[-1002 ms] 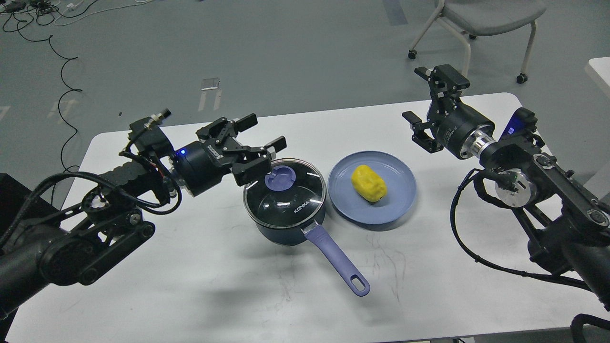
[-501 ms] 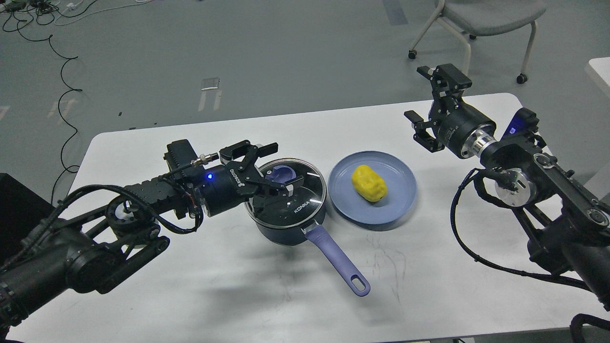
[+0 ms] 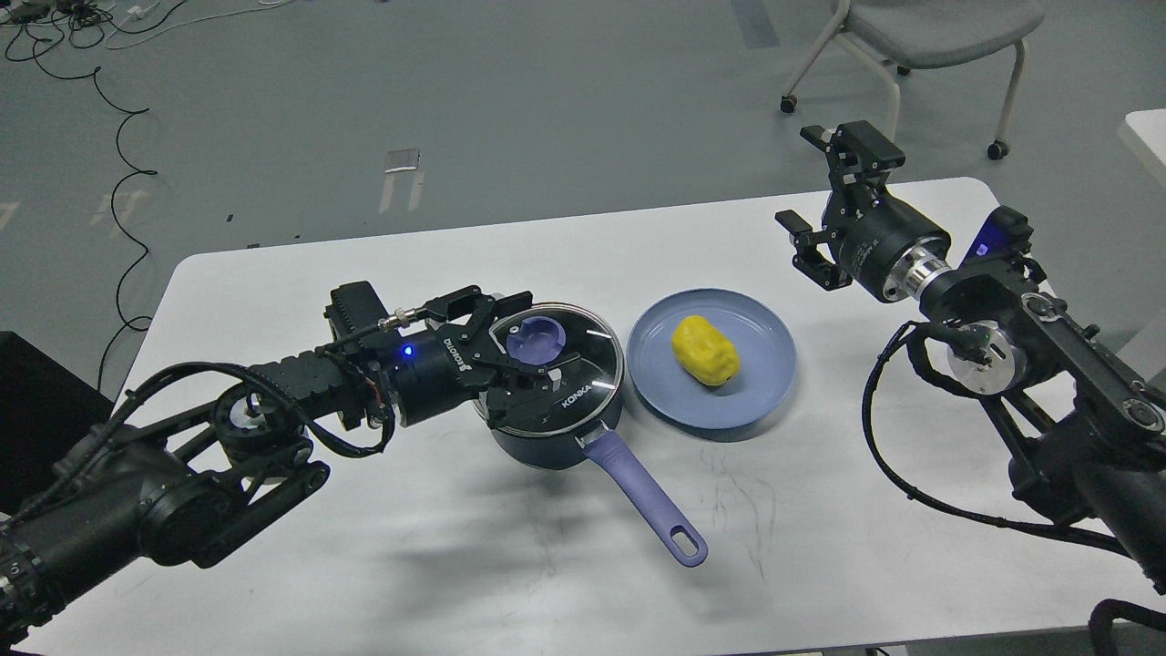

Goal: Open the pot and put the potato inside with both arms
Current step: 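Close the left gripper on the purple lid knob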

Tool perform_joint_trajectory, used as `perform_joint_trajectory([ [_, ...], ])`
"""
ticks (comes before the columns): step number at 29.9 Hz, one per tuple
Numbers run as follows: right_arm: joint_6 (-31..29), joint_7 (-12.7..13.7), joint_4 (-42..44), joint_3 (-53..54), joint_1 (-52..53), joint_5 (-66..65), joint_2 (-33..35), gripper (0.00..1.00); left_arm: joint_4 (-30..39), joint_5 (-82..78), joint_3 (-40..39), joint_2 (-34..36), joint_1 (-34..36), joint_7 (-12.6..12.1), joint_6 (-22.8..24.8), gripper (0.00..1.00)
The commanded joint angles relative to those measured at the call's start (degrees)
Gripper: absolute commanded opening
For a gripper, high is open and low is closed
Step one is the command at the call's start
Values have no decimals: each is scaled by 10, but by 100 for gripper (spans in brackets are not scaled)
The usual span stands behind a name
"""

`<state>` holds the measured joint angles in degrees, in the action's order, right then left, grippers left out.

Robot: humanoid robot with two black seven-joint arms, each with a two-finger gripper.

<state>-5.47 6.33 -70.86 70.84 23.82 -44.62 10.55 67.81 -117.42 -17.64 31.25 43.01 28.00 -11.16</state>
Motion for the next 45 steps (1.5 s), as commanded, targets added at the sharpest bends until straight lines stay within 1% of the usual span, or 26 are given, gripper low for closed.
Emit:
perform_joint_trajectory([
  [1, 0, 0, 1, -1, 0, 0, 0, 100, -25, -1, 0, -16, 1, 0, 0, 98],
  [3, 0, 0, 6, 0, 0, 1, -1, 100, -37, -1, 1, -28, 2, 0, 0, 98],
  [16, 1, 0, 7, 0, 2, 0, -1, 100, -39, -3, 1, -29, 1, 0, 0, 97],
  [22, 2, 0, 8, 0, 2, 0, -1, 100, -39, -13, 1, -28, -3, 0, 0, 92],
  [24, 2, 0, 8, 0, 2, 0, -1, 100, -39, -13, 10, -28, 0, 0, 0, 86],
  [25, 2, 0, 8, 0, 2, 0, -1, 100, -39, -13, 16, -28, 1, 0, 0, 85],
  [29, 2, 0, 9, 0, 2, 0, -1, 100, -39, -13, 26, -25, 3, 0, 0, 84],
  [32, 2, 0, 9, 0, 2, -1, -1, 100, -39, -12, 27, -24, 4, 0, 0, 81],
  [36, 2, 0, 11, 0, 2, -1, -1, 100, -39, -11, 28, -22, 3, 0, 0, 81],
  [38, 2, -1, 12, 0, 2, -1, -1, 100, -39, -11, 28, -22, 3, 0, 0, 83],
  [40, 2, -1, 12, 0, 2, -1, -1, 100, -40, -11, 28, -22, 3, 0, 1, 83],
  [45, 2, -1, 13, 0, 4, -1, -1, 100, -55, -11, 28, -27, 3, 0, 0, 83],
])
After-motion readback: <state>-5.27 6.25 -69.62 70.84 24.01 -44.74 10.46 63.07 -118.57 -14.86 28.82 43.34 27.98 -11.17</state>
